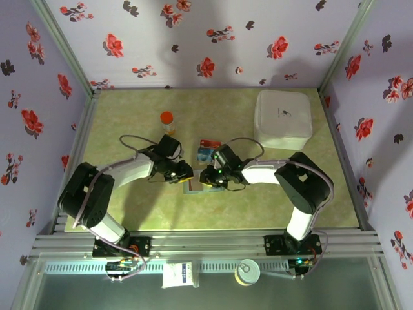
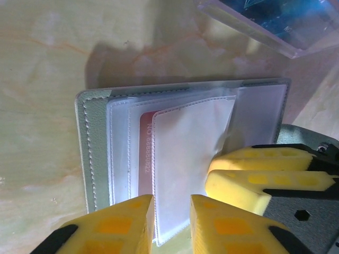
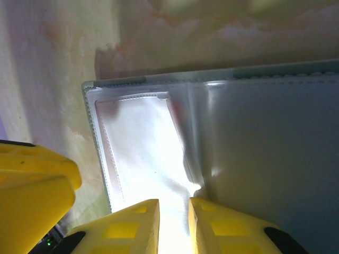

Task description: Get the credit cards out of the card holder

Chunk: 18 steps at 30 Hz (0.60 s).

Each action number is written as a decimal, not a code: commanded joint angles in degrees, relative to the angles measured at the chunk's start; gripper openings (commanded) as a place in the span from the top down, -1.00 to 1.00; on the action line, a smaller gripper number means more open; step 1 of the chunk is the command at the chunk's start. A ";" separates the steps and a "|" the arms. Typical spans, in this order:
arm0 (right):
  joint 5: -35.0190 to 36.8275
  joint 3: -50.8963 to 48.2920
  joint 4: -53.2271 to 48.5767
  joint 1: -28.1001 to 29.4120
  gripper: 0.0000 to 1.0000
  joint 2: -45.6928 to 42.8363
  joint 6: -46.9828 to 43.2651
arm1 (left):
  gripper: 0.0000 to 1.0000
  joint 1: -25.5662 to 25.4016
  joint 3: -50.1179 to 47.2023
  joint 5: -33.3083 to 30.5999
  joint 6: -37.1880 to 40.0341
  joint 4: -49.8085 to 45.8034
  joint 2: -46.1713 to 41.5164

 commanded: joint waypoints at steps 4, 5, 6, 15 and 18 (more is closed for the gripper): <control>-1.05 -2.37 2.60 -1.28 0.56 -0.53 1.76 | 0.47 -0.65 0.67 0.72 -0.70 1.48 1.98; -1.20 -2.52 3.01 -1.35 0.56 -0.43 1.91 | 0.46 -0.65 0.67 0.69 -0.81 1.63 2.11; -1.48 -2.77 3.58 -1.49 0.56 -0.36 2.17 | 0.45 -0.75 0.63 0.65 -0.85 1.91 2.33; -2.72 -3.69 5.48 -2.20 0.57 0.12 3.28 | 0.41 -0.83 0.57 1.41 -1.49 3.75 4.45; -3.06 -3.89 5.89 -2.35 0.58 0.18 3.45 | 0.41 -0.83 0.49 1.49 -1.62 4.04 4.77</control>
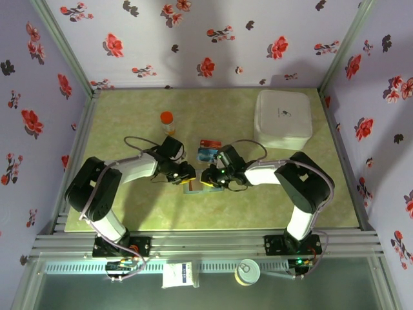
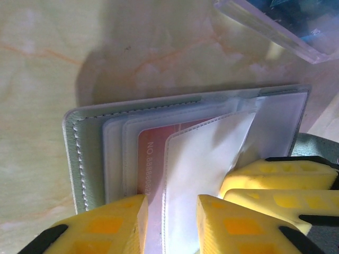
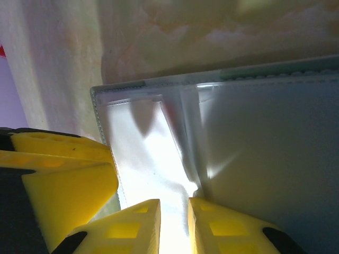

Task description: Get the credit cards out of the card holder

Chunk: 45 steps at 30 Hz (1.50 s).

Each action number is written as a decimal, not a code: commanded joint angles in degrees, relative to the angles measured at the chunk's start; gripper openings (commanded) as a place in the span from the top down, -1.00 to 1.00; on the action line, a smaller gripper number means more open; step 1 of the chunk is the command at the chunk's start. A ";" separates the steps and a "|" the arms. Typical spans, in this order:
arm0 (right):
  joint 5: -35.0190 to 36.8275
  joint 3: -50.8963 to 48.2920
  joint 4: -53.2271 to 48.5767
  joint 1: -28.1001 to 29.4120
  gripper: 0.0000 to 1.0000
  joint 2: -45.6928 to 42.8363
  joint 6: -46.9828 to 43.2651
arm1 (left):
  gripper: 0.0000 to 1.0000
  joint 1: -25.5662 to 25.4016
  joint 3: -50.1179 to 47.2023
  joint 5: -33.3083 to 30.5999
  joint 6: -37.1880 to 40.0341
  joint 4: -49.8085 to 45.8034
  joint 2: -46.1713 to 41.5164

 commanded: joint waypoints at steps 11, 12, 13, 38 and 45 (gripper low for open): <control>-0.56 -1.27 1.31 -0.78 0.58 0.60 1.88 | 0.60 -0.40 0.24 1.87 -1.74 3.07 1.10; -0.70 -1.30 1.39 -0.79 0.58 0.60 1.95 | 0.62 -0.35 0.23 1.92 -1.73 3.10 1.23; -0.79 -1.25 1.46 -0.78 0.58 0.55 1.98 | 0.65 -0.39 0.24 1.88 -1.74 3.10 1.19; 7.73 -0.05 -12.65 -2.00 0.48 -13.72 -2.73 | 0.71 -1.21 3.83 3.66 -1.82 -0.24 -2.63; 10.62 -0.82 -17.05 -3.64 0.45 -18.38 -4.35 | 0.59 -3.26 6.74 3.76 -2.06 -0.29 -0.02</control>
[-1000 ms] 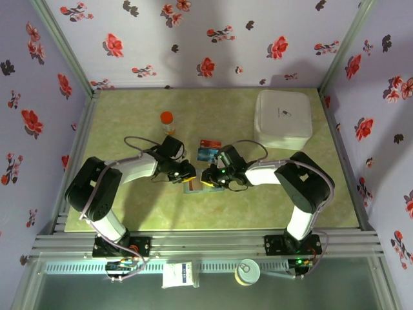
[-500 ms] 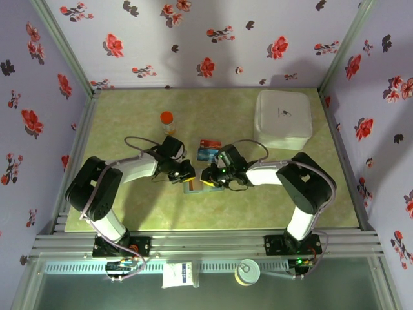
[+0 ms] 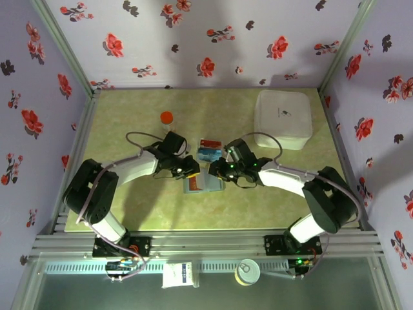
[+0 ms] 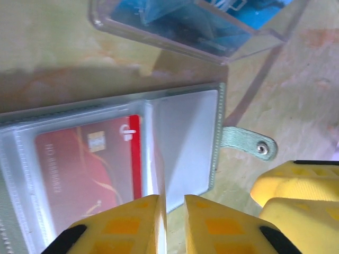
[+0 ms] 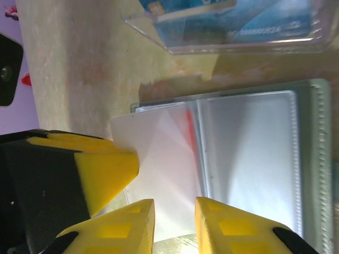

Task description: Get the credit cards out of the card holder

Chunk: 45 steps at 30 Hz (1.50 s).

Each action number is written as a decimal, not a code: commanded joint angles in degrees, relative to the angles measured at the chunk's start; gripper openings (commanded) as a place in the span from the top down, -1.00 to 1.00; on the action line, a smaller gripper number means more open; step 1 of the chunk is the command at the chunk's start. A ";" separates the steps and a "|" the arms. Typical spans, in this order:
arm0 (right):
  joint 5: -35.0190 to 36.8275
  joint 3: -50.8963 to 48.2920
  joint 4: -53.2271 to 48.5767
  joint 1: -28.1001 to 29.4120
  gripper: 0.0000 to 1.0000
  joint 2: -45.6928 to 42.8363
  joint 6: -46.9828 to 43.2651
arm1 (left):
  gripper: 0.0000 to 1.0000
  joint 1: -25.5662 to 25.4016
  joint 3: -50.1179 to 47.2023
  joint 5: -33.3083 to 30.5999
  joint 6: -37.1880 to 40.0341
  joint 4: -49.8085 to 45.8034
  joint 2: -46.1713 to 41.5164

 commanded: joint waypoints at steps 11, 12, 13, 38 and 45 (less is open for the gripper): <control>4.93 -1.84 -8.37 -2.52 0.38 -7.53 -3.37 | 0.38 -3.83 7.83 1.55 -0.75 -0.63 7.97; 5.17 -1.94 -8.81 -2.68 0.38 -8.00 -3.50 | 0.34 -3.96 8.31 1.56 -0.72 -0.61 8.66; 5.30 -1.99 -9.14 -2.78 0.37 -8.32 -3.64 | 0.31 -4.17 8.72 1.54 -0.74 -0.61 9.19; 3.74 -2.77 -8.82 -3.32 0.37 -8.37 -3.29 | 0.09 -5.37 11.43 1.74 0.17 -0.19 14.85; 1.08 -2.12 -5.54 -2.89 0.37 -4.89 -1.93 | 0.11 -4.52 10.53 -0.29 1.30 -2.37 11.09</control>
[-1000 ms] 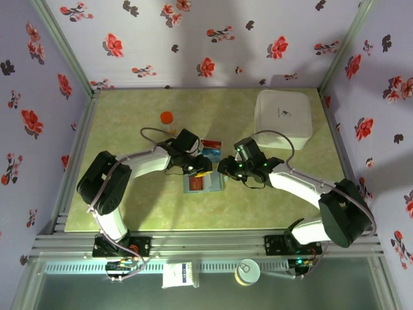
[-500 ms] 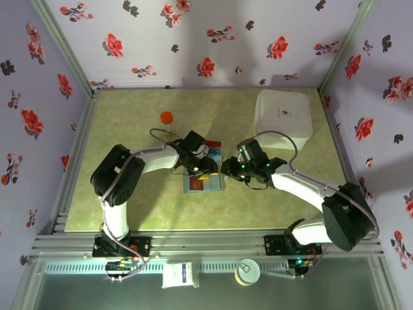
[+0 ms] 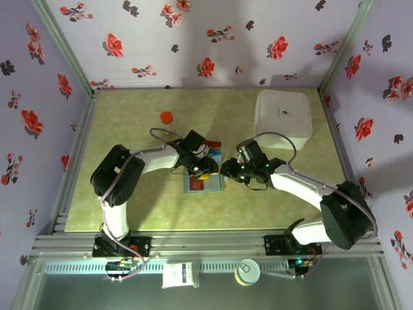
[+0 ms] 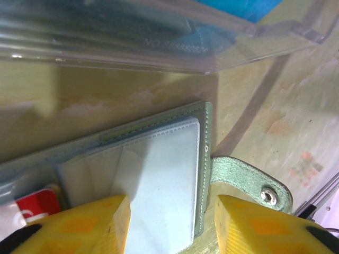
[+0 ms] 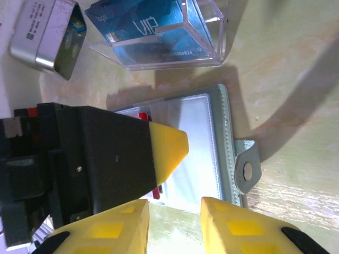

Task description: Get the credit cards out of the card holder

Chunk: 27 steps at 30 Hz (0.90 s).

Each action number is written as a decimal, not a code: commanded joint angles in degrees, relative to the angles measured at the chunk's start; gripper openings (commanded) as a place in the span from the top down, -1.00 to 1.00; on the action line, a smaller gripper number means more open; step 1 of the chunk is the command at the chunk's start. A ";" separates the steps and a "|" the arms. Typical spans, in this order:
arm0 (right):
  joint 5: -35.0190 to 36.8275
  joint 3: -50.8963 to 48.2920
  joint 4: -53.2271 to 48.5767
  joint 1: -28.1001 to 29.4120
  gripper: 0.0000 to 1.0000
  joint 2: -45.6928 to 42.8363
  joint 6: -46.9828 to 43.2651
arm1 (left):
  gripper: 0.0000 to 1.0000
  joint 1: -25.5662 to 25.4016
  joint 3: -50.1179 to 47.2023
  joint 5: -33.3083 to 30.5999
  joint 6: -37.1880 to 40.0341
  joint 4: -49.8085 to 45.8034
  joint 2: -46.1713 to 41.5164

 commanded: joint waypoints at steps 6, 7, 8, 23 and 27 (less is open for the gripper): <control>-2.78 2.28 2.76 1.67 0.38 5.20 0.44 | 0.15 2.01 -3.67 -2.57 1.51 -2.57 -7.08; -2.98 2.77 2.82 2.01 0.38 5.96 0.43 | 0.16 2.38 -4.34 -2.87 1.56 -2.53 -7.78; -3.23 3.17 2.99 2.28 0.39 6.62 0.35 | 0.16 2.60 -4.90 -3.13 1.51 -2.66 -8.31; -5.54 9.88 4.16 6.38 0.42 16.04 0.35 | 0.65 4.91 -12.84 -6.87 2.65 -5.12 -14.95; -5.96 11.52 3.95 6.99 0.43 17.88 0.35 | 0.81 5.00 -13.14 -7.82 3.92 -7.18 -14.67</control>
